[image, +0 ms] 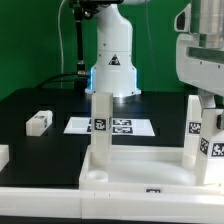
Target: Assemble desk
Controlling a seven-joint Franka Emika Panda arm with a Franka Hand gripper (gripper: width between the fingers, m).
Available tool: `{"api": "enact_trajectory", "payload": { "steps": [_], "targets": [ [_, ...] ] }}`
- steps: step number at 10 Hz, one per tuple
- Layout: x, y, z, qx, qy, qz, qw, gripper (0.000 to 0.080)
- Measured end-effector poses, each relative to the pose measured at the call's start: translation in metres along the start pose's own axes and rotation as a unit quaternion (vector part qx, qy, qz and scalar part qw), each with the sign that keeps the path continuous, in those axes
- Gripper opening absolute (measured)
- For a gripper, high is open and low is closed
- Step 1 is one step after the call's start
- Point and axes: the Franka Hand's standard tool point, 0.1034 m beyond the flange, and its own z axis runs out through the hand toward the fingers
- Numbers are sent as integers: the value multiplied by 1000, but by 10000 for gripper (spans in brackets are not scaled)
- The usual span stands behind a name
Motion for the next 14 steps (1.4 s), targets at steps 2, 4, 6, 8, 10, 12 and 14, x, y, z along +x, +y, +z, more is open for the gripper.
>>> {"api": "enact_trajectory", "payload": {
  "steps": [2, 4, 6, 8, 10, 12, 14],
  "targets": [
    [0, 2, 1, -4, 0, -50, 999, 569],
    [-1, 2, 2, -5, 1, -107, 994, 633],
    [-4, 2, 2, -6, 1, -192, 981, 646],
    [-5, 2, 3, -7, 4, -293, 956, 648],
    [-6, 2, 2, -8, 5, -382, 924, 648],
    [-6, 1, 2, -9, 6, -478, 878, 648],
    [-5, 1, 1, -8, 6, -543, 840, 648]
  ]
}}
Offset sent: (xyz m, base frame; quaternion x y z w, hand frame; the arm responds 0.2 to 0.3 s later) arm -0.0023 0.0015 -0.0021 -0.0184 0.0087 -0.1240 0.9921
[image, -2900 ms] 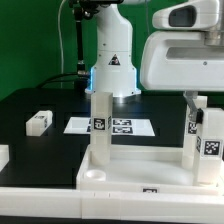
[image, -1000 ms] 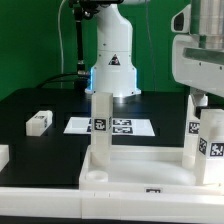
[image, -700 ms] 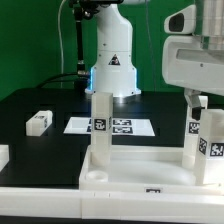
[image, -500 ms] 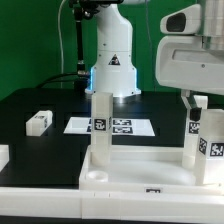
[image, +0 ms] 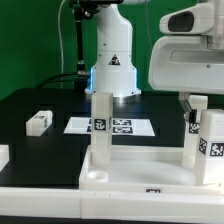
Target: Assemble desk
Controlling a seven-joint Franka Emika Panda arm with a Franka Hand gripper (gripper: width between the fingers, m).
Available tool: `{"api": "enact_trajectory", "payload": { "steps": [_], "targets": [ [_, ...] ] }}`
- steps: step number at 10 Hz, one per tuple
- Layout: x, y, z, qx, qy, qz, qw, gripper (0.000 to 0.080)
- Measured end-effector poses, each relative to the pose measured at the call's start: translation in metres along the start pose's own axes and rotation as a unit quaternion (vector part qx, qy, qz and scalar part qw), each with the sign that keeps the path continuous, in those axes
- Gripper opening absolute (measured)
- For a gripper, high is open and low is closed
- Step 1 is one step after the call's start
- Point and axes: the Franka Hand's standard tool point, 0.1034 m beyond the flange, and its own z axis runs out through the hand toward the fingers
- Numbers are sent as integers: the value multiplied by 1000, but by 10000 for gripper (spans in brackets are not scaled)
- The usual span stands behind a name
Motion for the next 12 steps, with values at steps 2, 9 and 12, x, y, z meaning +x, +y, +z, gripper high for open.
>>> {"api": "enact_trajectory", "payload": {
  "steps": [2, 9, 12],
  "targets": [
    [1, 1, -1, -2, 1, -68, 998, 648],
    [2, 4, 0, -6, 1, -146, 989, 410],
    [2, 5, 0, -5, 1, -122, 993, 288]
  ]
}}
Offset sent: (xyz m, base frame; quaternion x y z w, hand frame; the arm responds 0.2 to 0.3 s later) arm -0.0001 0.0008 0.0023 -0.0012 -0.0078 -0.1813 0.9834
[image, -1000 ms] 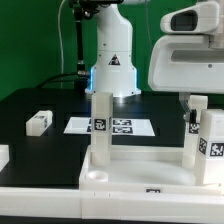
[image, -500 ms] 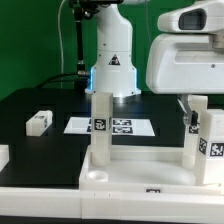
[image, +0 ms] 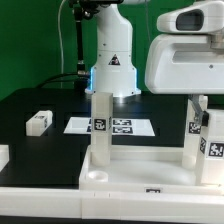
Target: Assemble desk
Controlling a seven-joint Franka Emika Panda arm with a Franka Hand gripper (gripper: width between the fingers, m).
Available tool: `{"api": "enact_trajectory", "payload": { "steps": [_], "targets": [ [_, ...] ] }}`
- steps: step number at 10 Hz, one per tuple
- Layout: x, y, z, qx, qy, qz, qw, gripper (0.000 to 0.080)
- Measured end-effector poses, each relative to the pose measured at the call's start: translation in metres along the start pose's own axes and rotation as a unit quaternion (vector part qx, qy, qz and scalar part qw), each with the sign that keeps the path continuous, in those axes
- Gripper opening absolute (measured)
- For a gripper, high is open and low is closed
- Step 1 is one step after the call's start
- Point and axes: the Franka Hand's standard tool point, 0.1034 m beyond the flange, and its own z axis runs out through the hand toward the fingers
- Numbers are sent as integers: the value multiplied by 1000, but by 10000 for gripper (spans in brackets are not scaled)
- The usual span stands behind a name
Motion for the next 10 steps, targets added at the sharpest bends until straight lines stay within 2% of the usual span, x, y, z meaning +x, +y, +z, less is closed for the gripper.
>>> {"api": "enact_trajectory", "payload": {
  "steps": [3, 4, 7, 9, 10],
  "targets": [
    [0, 2, 1, 11, -2, 176, 984, 288],
    [0, 4, 1, 17, -3, 244, 970, 288],
    [0, 4, 2, 18, -7, 399, 917, 288],
    [1, 5, 2, 24, -8, 505, 863, 289],
    [1, 5, 2, 23, -9, 521, 853, 289]
  ]
}}
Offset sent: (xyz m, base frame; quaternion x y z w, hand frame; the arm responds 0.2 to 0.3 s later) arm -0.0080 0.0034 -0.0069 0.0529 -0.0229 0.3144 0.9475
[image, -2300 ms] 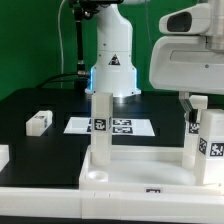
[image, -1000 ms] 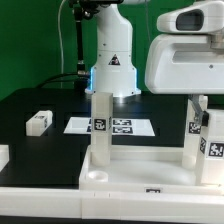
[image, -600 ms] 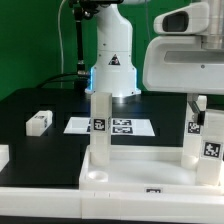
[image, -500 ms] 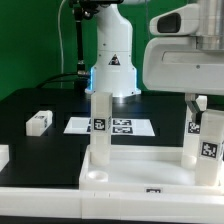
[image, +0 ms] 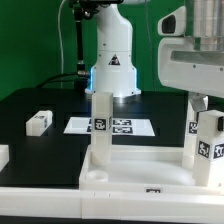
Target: Assemble desk
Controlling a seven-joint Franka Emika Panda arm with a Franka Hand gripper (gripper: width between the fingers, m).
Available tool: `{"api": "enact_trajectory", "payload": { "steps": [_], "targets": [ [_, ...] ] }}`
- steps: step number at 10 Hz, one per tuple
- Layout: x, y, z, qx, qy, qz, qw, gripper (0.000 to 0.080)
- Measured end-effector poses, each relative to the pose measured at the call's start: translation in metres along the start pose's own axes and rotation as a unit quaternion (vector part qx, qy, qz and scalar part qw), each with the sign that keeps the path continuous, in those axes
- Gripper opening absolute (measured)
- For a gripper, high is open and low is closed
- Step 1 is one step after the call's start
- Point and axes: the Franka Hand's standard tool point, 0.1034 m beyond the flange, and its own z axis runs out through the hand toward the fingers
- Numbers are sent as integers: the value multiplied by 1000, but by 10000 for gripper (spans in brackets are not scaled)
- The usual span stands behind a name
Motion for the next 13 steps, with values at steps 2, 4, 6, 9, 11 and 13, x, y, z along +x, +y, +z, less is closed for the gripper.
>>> {"api": "enact_trajectory", "payload": {
  "steps": [2, 4, 6, 9, 11, 13],
  "targets": [
    [1, 0, 0, 1, 0, 47, 999, 290],
    [1, 0, 0, 1, 1, 53, 999, 290],
    [0, 1, 1, -4, 1, 15, 1000, 468],
    [-3, 1, 2, -10, 6, -114, 993, 638],
    [-3, 1, 2, -13, 7, -211, 977, 648],
    [-4, 0, 2, -14, 7, -299, 954, 649]
  ]
}}
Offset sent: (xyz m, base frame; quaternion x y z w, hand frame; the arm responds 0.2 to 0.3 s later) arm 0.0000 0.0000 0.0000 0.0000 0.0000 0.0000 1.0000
